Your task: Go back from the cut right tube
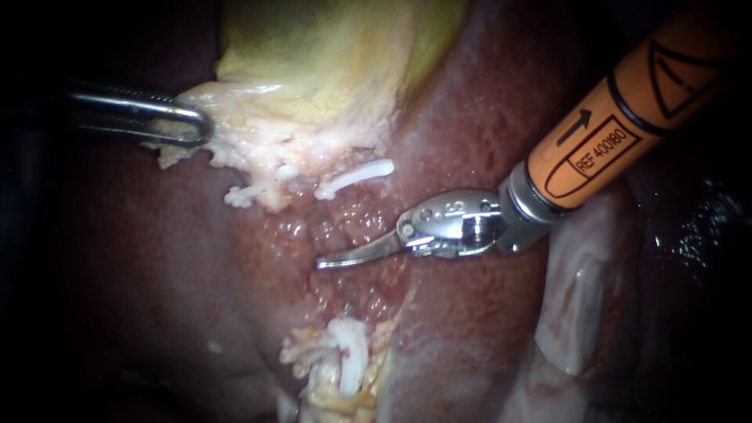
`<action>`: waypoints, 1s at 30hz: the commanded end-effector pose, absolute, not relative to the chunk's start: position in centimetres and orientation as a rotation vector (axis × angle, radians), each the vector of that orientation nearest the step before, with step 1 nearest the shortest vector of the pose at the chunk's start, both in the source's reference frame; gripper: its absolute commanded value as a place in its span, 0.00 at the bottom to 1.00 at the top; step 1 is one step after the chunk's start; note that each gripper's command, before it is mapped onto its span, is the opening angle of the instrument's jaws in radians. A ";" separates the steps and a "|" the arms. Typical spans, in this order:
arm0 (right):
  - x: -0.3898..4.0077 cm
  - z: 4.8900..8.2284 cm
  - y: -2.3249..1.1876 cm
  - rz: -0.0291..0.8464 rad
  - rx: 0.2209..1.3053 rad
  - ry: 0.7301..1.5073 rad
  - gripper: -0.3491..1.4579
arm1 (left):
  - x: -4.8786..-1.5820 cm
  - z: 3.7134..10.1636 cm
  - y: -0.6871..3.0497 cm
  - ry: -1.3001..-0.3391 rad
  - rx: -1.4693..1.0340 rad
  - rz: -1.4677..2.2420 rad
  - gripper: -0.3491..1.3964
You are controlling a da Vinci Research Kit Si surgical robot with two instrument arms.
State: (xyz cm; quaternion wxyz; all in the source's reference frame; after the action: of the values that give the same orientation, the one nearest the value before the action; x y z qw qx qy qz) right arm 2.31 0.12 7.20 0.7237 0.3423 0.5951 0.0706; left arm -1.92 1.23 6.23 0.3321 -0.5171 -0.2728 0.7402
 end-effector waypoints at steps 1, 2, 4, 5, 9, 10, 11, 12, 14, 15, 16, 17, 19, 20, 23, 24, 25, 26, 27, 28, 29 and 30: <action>2.32 7.19 0.11 0.173 0.764 1.307 0.24 | -1.91 6.23 1.23 -0.712 -1.351 1.934 0.00; 2.33 7.17 0.08 0.194 0.756 1.301 0.48 | -1.91 6.23 1.23 -0.712 -1.351 1.934 0.00; 2.34 7.13 0.02 0.227 0.714 1.296 0.73 | -1.91 6.23 1.23 -0.713 -1.351 1.934 0.00; 2.35 7.09 -0.02 0.261 0.672 1.289 0.85 | -1.91 6.23 1.23 -0.713 -1.351 1.934 0.00; 2.40 6.97 -0.15 0.352 0.583 1.265 0.92 | -1.91 6.23 1.23 -0.713 -1.351 1.934 0.00; 2.41 6.95 -0.16 0.370 0.568 1.260 0.93 | -1.91 6.23 1.23 -0.713 -1.351 1.934 0.00; 2.42 6.94 -0.18 0.387 0.556 1.254 0.93 | -1.91 6.23 1.23 -0.713 -1.351 1.934 0.00; 2.42 6.93 -0.19 0.394 0.558 1.252 0.93 | -1.91 6.23 1.23 -0.713 -1.351 1.934 0.00; 2.42 6.92 -0.19 0.382 0.591 1.255 0.93 | -1.91 6.23 1.23 -0.713 -1.351 1.934 0.00; 2.42 6.93 -0.19 0.376 0.602 1.256 0.94 | -1.91 6.23 1.23 -0.713 -1.351 1.934 0.00; 2.42 6.93 -0.18 0.375 0.603 1.257 0.94 | -1.91 6.22 1.23 -0.713 -1.351 1.934 0.00; 2.41 6.94 -0.18 0.374 0.604 1.257 0.94 | -1.91 6.22 1.23 -0.713 -1.351 1.934 0.00; 2.41 6.94 -0.17 0.372 0.607 1.258 0.95 | -1.91 6.22 1.23 -0.713 -1.351 1.934 0.00; 2.40 6.94 -0.17 0.374 0.604 1.257 0.96 | -1.91 6.22 1.23 -0.713 -1.351 1.934 0.00; 2.33 6.93 -0.18 0.394 0.564 1.251 0.98 | -1.91 6.22 1.23 -0.713 -1.351 1.934 0.00; 2.30 6.93 -0.18 0.399 0.537 1.249 0.98 | -1.91 6.22 1.23 -0.713 -1.351 1.934 0.00; 2.24 6.92 -0.18 0.390 0.507 1.249 0.98 | -1.91 6.22 1.23 -0.713 -1.351 1.934 0.00; 2.20 6.91 -0.19 0.389 0.491 1.245 0.98 | -1.91 6.22 1.23 -0.713 -1.351 1.934 0.00; 2.15 6.91 -0.19 0.377 0.470 1.246 0.98 | -1.91 6.22 1.23 -0.713 -1.351 1.934 0.00; 2.09 6.90 -0.19 0.350 0.436 1.236 0.98 | -1.90 6.22 1.23 -0.713 -1.351 1.934 0.00; 2.03 6.89 -0.19 0.329 0.413 1.225 0.98 | -1.90 6.22 1.22 -0.713 -1.351 1.934 0.00; 1.96 6.88 -0.20 0.299 0.388 1.197 0.98 | -1.90 6.22 1.22 -0.713 -1.351 1.934 0.00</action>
State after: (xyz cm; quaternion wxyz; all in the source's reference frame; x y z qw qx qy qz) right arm 1.90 -0.20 6.87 0.8087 0.1720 0.5480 0.1268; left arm -1.90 1.23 6.22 0.3325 -0.5169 -0.2726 0.7402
